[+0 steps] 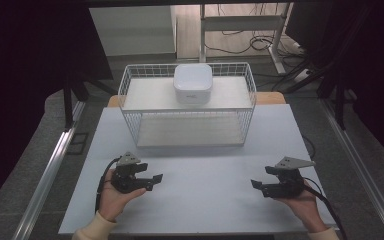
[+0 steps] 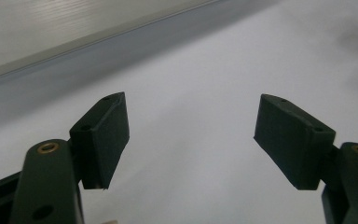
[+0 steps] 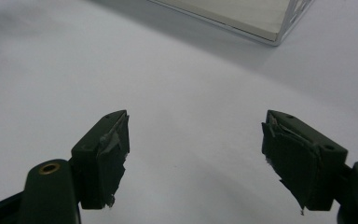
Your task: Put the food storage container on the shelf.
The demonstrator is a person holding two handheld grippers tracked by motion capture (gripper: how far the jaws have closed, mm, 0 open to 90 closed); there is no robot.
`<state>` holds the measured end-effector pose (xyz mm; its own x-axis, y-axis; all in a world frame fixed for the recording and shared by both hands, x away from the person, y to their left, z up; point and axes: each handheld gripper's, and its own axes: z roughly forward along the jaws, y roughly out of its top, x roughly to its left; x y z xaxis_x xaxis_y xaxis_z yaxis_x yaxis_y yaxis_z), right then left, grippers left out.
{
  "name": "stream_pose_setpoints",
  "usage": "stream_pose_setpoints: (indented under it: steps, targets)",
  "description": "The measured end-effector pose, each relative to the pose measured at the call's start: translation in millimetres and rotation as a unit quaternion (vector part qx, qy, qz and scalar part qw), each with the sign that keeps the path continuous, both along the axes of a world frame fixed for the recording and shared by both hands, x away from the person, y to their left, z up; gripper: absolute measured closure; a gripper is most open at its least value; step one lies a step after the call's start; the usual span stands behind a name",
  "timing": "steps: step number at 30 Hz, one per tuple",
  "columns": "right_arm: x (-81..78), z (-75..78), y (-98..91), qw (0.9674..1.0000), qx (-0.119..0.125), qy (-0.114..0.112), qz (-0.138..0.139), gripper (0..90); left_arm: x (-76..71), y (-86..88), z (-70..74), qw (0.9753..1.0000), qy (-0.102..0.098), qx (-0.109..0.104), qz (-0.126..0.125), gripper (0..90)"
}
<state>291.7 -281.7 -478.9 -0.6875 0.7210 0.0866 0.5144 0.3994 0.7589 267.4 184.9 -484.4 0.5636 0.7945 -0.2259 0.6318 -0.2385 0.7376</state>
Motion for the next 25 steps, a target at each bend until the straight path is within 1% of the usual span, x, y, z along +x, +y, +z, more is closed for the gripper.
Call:
stream_pose_setpoints:
  steps: [9,16,25]
  targets:
    - [-0.2,2.7,-2.0,0.9999,0.012,0.000,-0.003,22.5,0.0,-1.2,-0.3,1.0000,0.000,-0.002,-0.002,25.8]
    - [-0.2,2.9,-2.1,0.9999,0.011,0.000,-0.004,22.5,-0.3,-1.4,0.0,1.0000,0.001,-0.002,-0.002,25.7]
    - [-0.2,5.4,-4.0,0.9997,0.022,-0.003,-0.008,21.6,-0.2,-0.8,1.1,1.0000,0.000,-0.003,0.000,25.5]
